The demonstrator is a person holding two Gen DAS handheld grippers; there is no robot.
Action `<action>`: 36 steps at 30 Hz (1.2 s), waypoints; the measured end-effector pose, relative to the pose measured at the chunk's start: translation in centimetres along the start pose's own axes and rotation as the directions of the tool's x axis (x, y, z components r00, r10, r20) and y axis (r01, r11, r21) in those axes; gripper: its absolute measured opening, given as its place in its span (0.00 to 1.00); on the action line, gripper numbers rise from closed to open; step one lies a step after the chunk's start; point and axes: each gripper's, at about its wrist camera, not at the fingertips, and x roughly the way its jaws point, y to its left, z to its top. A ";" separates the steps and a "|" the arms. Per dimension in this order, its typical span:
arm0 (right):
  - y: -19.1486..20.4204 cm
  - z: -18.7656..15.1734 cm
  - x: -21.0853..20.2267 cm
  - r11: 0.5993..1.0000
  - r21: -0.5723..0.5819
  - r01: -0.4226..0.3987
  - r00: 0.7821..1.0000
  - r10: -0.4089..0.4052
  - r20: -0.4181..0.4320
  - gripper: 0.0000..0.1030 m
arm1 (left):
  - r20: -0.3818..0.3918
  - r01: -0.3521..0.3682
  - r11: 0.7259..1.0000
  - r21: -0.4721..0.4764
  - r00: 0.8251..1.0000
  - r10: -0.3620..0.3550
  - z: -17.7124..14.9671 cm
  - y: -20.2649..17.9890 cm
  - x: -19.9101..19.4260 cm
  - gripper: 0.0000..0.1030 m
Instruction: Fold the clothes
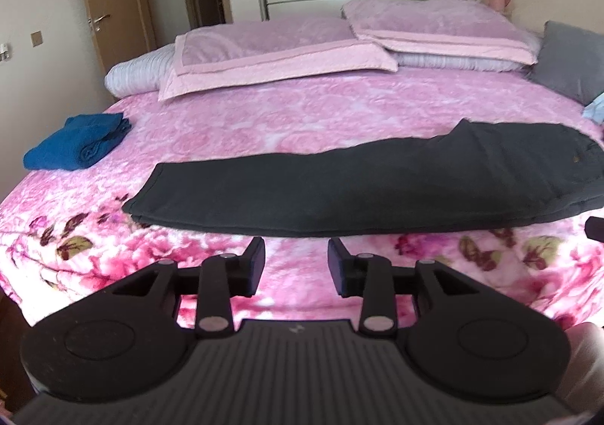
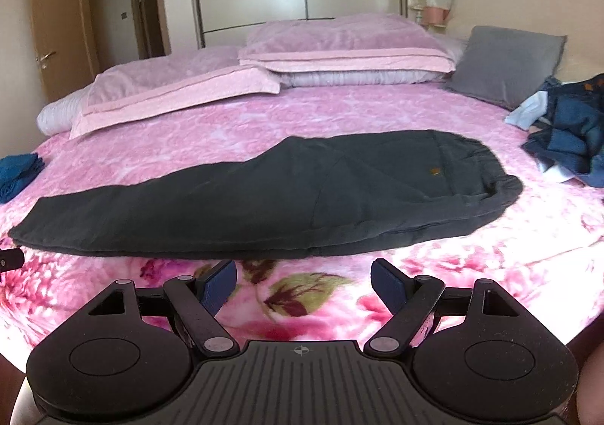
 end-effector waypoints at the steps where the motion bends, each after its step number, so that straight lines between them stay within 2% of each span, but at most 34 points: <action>1: -0.2 0.0 -0.3 1.000 0.005 0.006 1.000 -0.006 0.006 0.79 | 0.006 0.008 1.000 0.000 1.000 -0.008 0.0 -0.1 -0.3 0.32; 5: -0.8 0.1 -1.4 0.999 0.024 0.028 0.999 -0.029 0.018 0.79 | 0.026 0.027 1.000 -0.002 0.999 -0.027 0.0 -0.2 -1.1 0.32; 11: -0.6 0.4 -2.2 0.999 0.021 0.029 0.999 -0.029 0.031 0.79 | 0.037 0.018 1.000 -0.017 0.999 -0.017 -0.1 0.2 -1.8 0.32; 19: 1.1 0.5 -1.8 1.000 -0.019 -0.015 1.000 0.015 0.018 0.79 | 0.022 0.002 0.999 -0.037 1.000 -0.001 -0.3 0.9 -1.5 0.33; 22: 2.0 0.5 -1.5 0.999 -0.037 -0.035 0.999 0.035 0.010 0.79 | 0.011 -0.007 0.999 -0.046 1.000 0.008 -0.5 1.1 -1.1 0.38; 30: 5.3 -0.7 1.1 0.988 -0.111 -0.111 0.993 0.105 -0.062 0.79 | -0.046 -0.047 0.994 -0.097 0.998 0.042 -1.8 2.9 0.9 0.39; 36: 6.3 -1.6 3.9 0.984 -0.119 -0.135 0.985 0.121 -0.119 0.79 | -0.094 -0.055 0.987 -0.153 0.995 0.041 -3.1 4.5 3.4 0.39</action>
